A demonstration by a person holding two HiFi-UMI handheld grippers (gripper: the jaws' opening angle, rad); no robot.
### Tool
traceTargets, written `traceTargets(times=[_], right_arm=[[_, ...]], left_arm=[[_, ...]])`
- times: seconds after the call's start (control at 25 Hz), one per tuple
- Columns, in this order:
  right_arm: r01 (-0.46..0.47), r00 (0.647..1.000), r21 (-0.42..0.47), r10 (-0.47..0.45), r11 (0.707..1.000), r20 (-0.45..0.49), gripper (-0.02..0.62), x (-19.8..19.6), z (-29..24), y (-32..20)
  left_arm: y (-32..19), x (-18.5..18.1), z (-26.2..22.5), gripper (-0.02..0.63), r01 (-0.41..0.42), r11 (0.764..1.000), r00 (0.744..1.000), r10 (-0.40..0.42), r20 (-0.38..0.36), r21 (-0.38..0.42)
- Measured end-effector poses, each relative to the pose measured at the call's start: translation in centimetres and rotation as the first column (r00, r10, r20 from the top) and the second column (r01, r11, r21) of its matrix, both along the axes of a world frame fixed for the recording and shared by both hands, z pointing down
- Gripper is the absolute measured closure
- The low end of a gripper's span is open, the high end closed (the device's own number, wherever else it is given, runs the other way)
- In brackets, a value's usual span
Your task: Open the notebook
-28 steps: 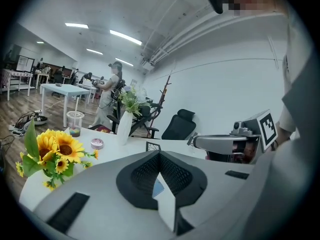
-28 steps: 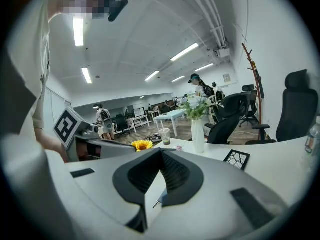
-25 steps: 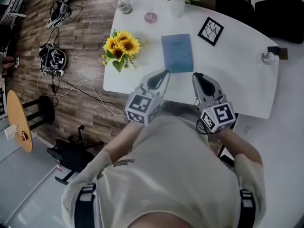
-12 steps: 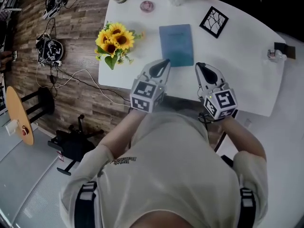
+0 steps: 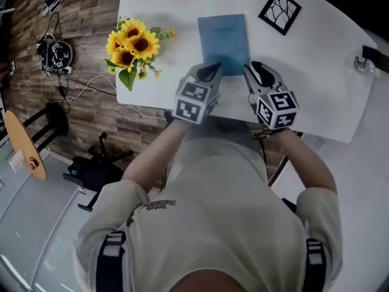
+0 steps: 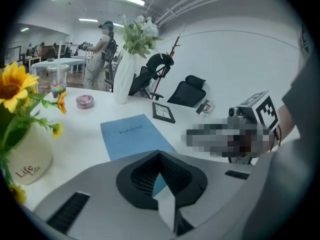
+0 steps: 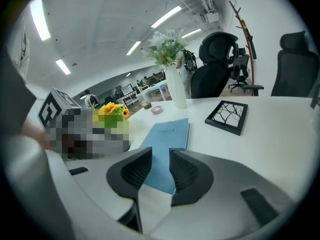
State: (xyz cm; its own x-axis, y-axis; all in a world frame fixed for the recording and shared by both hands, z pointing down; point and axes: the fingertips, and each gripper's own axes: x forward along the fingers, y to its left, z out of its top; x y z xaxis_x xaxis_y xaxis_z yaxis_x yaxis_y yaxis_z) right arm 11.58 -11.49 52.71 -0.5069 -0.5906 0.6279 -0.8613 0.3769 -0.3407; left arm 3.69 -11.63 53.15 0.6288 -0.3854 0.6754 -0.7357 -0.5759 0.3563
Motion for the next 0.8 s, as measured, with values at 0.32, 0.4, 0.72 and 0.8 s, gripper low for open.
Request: traceTargets(times=[0.32, 0.4, 0.72, 0.8], right_arm=[[-0.048, 0.999, -0.16, 0.048, 0.986, -0.008, 0.483, 0.7, 5.8, 0.4], [-0.053, 0.999, -0.188, 0.053, 0.981, -0.006, 0.483, 0.8, 6.7, 0.7], [-0.073, 0.992, -0.254, 0.097, 0.964, 0.083, 0.508, 0.5, 7.5, 0.9], [-0.073, 0.993, -0.25, 0.095, 0.965, 0.076, 0.523, 0.7, 7.2, 0.8]], left_arm=[[0.8, 0.1, 5.0, 0.594, -0.064, 0.993, 0.993, 0.074, 0.096, -0.101], [1.0, 0.0, 5.9, 0.594, -0.074, 0.99, 0.989, 0.087, 0.115, -0.118], [1.0, 0.0, 6.6, 0.594, -0.077, 0.991, 0.991, 0.088, 0.101, -0.113], [1.0, 0.0, 6.6, 0.594, -0.067, 0.991, 0.992, 0.078, 0.095, -0.113]])
